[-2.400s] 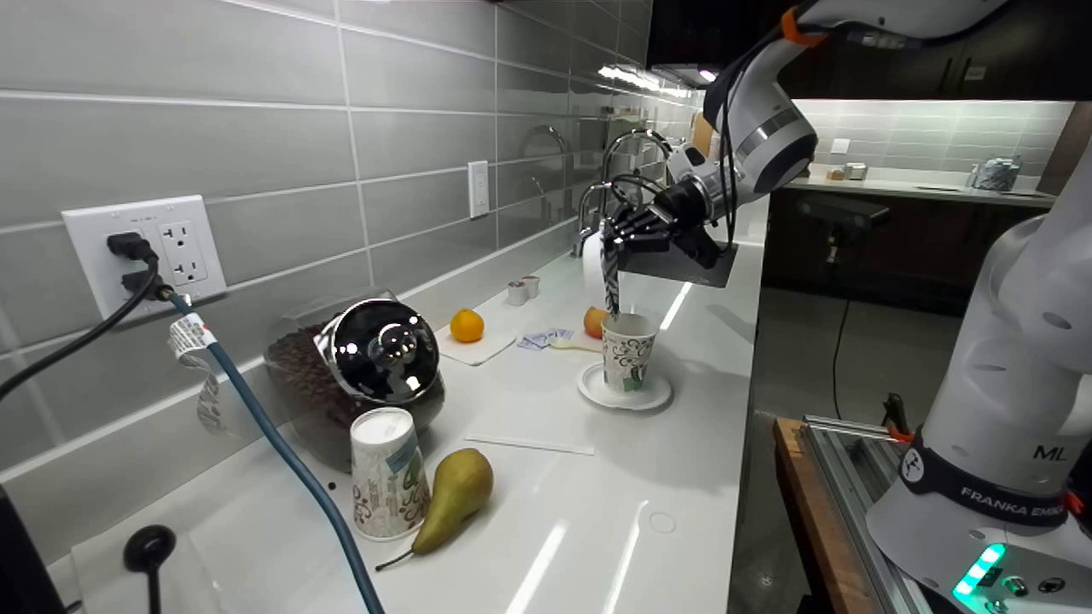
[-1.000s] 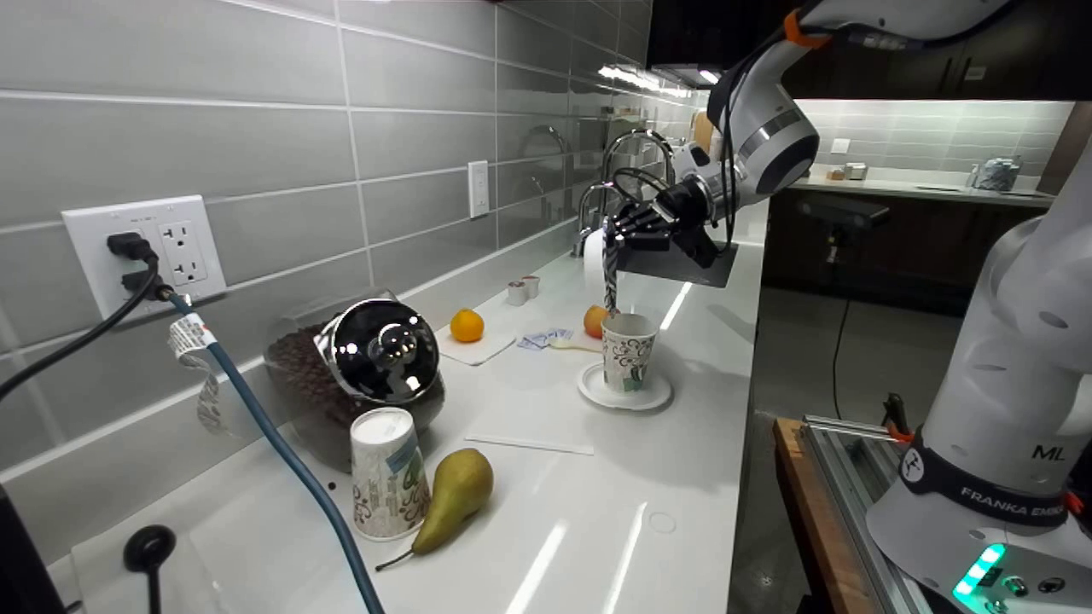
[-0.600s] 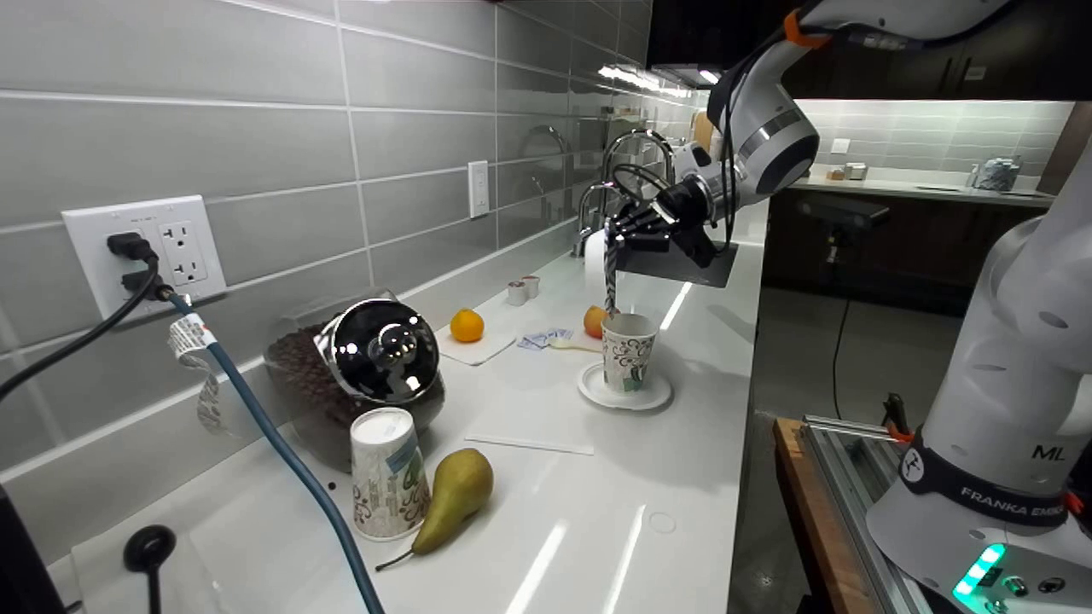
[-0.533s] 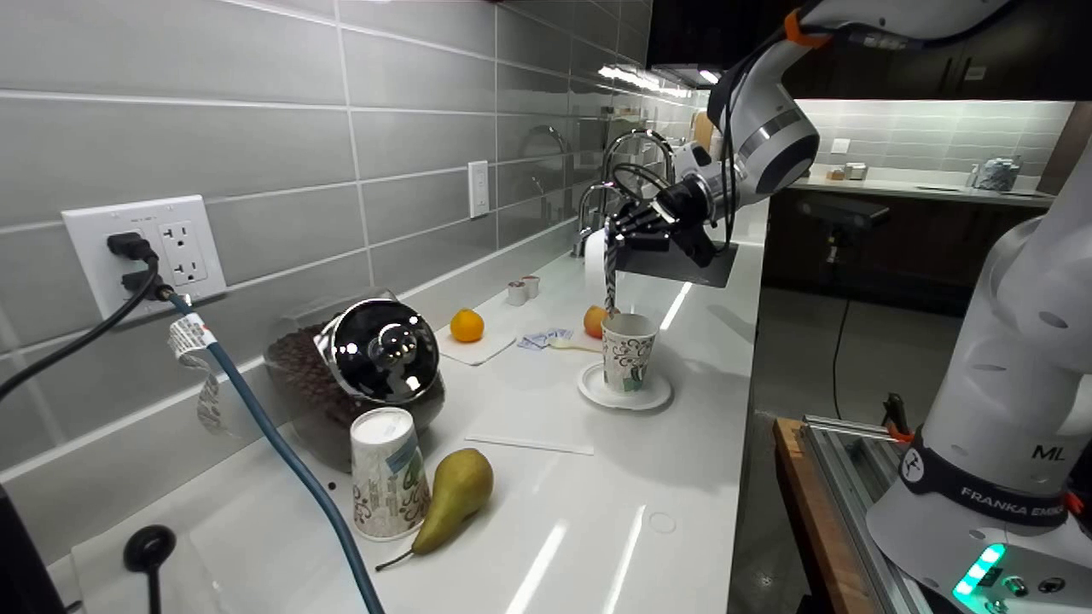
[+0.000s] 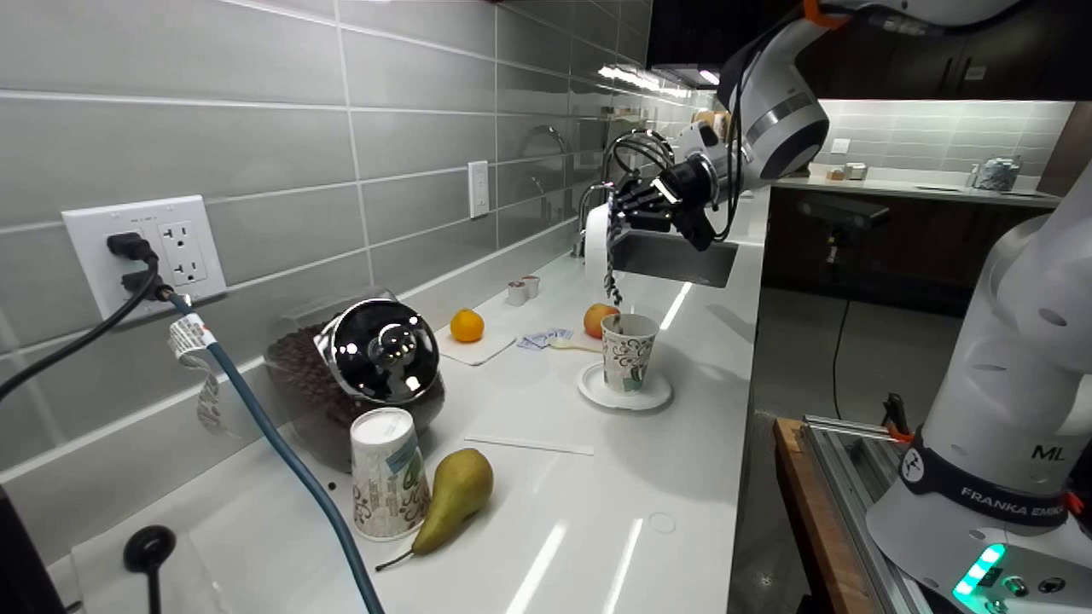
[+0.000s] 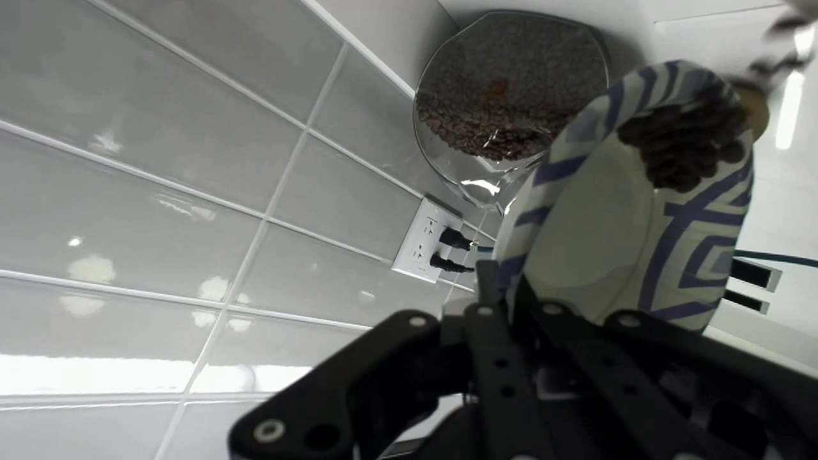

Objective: Pour the contents in the bowl into the coffee cup.

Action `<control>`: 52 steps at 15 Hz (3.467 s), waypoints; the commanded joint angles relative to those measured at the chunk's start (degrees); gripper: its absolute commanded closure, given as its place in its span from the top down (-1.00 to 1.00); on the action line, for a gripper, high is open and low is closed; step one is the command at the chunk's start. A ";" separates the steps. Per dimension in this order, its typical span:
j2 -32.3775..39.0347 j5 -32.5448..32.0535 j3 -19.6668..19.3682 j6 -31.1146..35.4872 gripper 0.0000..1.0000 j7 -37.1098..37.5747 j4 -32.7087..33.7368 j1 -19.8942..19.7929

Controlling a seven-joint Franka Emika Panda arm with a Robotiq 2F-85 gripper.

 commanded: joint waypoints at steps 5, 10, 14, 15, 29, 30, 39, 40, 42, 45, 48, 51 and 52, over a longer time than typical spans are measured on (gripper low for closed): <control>-2.88 -1.74 0.63 -1.60 -0.98 -1.23 -0.69 -1.09; -4.36 -2.72 0.58 -2.48 -0.98 -1.23 -0.70 -1.34; -6.76 -4.86 -3.60 -1.22 -0.98 -1.23 -0.99 3.06; -7.56 -5.56 -4.70 -1.48 -0.98 -1.23 -1.03 4.10; -17.92 -15.95 -26.40 9.09 -0.98 -1.25 -2.90 26.88; -18.32 -16.49 -27.90 10.10 -0.98 -1.25 -3.08 28.50; -5.83 -14.12 -14.21 -0.50 -0.97 16.20 1.99 12.56; -5.05 -14.38 -12.54 -0.56 -0.97 19.24 3.09 11.21; -3.34 -16.03 -9.13 -0.20 -0.97 25.95 5.80 9.10; 0.28 -20.31 -5.11 -2.55 -0.96 37.09 11.34 7.55; 5.85 -22.82 -2.46 -6.35 -0.97 45.76 17.99 7.67; 11.75 -24.94 -0.57 -9.92 -0.96 52.77 23.84 7.75; 13.55 -25.44 -0.03 -11.15 -0.96 54.55 25.32 7.67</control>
